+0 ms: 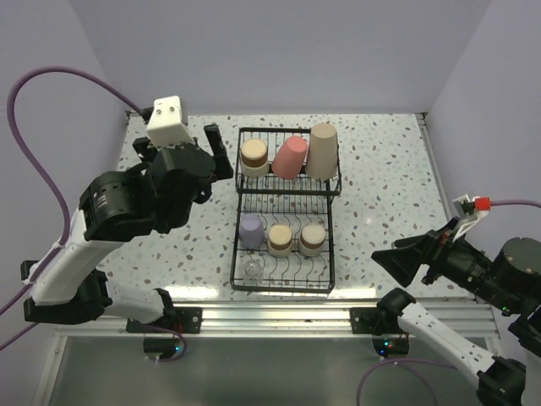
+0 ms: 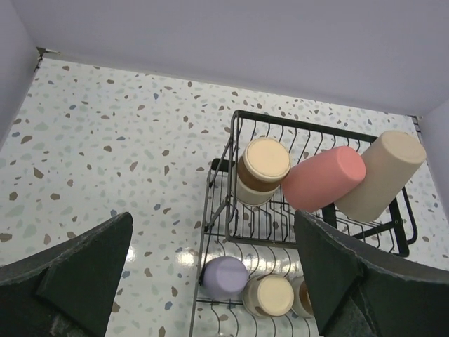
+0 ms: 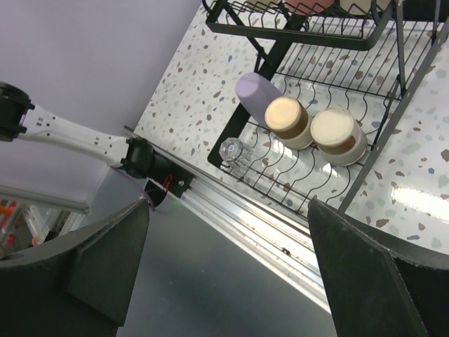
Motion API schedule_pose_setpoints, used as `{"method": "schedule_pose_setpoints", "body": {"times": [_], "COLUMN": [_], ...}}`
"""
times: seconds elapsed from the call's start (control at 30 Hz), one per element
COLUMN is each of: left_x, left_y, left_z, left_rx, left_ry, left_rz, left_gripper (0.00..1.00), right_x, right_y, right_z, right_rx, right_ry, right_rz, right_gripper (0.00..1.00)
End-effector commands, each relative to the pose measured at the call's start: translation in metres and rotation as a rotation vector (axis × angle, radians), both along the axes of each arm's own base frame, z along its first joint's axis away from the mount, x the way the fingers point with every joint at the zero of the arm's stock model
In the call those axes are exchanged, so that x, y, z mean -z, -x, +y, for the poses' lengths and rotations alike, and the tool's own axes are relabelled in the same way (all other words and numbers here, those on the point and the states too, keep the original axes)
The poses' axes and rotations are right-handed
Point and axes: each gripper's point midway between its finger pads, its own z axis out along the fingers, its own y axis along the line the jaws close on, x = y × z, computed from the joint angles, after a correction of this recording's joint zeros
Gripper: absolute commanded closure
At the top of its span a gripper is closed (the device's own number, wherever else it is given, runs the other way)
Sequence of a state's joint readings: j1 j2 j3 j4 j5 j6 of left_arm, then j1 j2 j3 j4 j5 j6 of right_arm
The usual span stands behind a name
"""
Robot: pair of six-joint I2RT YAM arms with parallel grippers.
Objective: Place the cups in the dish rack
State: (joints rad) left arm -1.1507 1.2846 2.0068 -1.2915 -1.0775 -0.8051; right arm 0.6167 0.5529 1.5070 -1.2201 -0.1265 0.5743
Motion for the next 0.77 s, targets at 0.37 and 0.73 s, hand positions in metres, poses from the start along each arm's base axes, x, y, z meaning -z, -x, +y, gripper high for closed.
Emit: {"method": "schedule_pose_setpoints", "body": {"times": [0.37,0.73], "left_x": [-0.005,0.004], "left_y": [-0.026,-0.058], "left_z": [0.017,0.080], "left_rx": [-0.087,-0.150], "left_ry": [-0.031,-0.174], "left_rz": [-0.038,-0.101], "left_gripper": [0.00,0.00], "right_x": [-0.026,-0.017], "right_y": [0.010,-0.021], "right_z": [-0.030,0.005], "right_rx": [-0.035,-0.015], "right_ry": [0.078,0.058], "right_rz": [-0.151,-0.050], "right_gripper": [0.02,0.02]}}
